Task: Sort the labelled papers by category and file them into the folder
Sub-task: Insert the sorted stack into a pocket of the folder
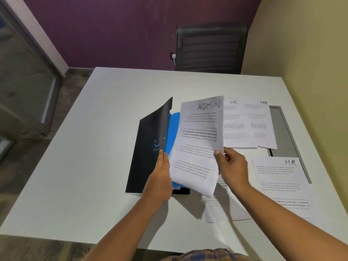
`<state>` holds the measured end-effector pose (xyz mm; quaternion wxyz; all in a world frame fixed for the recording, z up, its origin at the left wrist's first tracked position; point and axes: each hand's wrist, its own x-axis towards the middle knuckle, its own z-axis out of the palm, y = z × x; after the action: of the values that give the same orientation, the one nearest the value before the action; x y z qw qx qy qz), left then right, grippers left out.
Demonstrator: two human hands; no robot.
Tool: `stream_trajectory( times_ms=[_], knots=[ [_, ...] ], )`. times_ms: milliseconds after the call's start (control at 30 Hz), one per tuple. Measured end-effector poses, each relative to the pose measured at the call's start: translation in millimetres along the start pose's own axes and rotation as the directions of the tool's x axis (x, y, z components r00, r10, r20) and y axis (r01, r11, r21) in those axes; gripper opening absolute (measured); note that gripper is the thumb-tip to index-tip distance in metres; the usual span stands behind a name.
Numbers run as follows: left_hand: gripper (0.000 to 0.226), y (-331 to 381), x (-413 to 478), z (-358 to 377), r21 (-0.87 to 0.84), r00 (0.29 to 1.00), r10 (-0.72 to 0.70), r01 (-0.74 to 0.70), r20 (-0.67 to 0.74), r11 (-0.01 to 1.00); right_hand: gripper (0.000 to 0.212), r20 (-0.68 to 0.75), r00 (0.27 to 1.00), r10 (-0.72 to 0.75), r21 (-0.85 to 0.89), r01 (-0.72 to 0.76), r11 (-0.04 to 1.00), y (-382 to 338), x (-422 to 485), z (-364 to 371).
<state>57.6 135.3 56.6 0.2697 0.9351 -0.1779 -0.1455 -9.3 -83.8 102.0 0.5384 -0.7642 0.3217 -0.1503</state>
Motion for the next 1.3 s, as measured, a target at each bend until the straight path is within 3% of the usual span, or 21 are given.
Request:
stream_trajectory(
  times_ms=[133,400,467,533,833,900,1000,1100,1200,1300],
  knots=[
    [0.078,1.3,1.1,0.8,-0.009,0.999,-0.038,0.038,-0.012,0.999,0.013,0.141,0.990,-0.016,-0.089,0.029,0.996,-5.8,5.5,12.9],
    [0.091,4.4,2.9,2.9,-0.050,0.997,-0.071,0.071,0.004,0.996,0.011,0.308,0.950,0.057,-0.228,0.016,0.973,-18.9,26.2,43.5],
    [0.094,6.9,3.8,2.7,-0.070,0.996,-0.087,0.087,0.005,0.994,0.024,0.329,0.942,0.064,-0.277,0.032,0.960,-17.6,29.5,54.2],
    [0.098,9.8,4.6,2.5,-0.084,0.995,-0.101,0.102,0.015,0.991,0.038,0.335,0.940,0.055,-0.318,0.058,0.946,-15.5,30.5,63.1],
    [0.098,30.3,5.0,-1.3,-0.142,0.996,-0.082,0.088,0.046,0.986,0.039,0.328,0.937,0.120,-0.541,0.081,0.837,-18.3,39.3,103.3],
    [0.098,35.8,4.0,-1.5,-0.142,0.996,-0.069,0.077,0.055,0.987,0.031,0.337,0.929,0.153,-0.596,0.084,0.799,-17.4,43.1,110.1],
    [0.086,42.5,4.5,-3.3,-0.189,0.995,-0.084,0.091,0.046,0.978,0.019,0.352,0.921,0.165,-0.608,0.092,0.789,-12.7,49.5,113.2],
    [0.075,47.2,8.7,-4.9,-0.285,0.984,-0.152,0.174,0.097,0.943,0.028,0.339,0.931,0.137,-0.585,0.094,0.806,-11.2,49.6,106.8],
    [0.091,52.2,10.8,0.2,-0.173,0.985,-0.129,0.148,0.112,0.974,0.037,0.275,0.958,0.086,-0.535,0.079,0.841,-10.2,44.2,86.0],
    [0.098,54.1,13.0,11.7,-0.051,0.989,-0.100,0.105,0.107,0.993,0.014,0.242,0.967,0.084,-0.460,0.038,0.887,-0.1,38.6,50.6]
  ],
)
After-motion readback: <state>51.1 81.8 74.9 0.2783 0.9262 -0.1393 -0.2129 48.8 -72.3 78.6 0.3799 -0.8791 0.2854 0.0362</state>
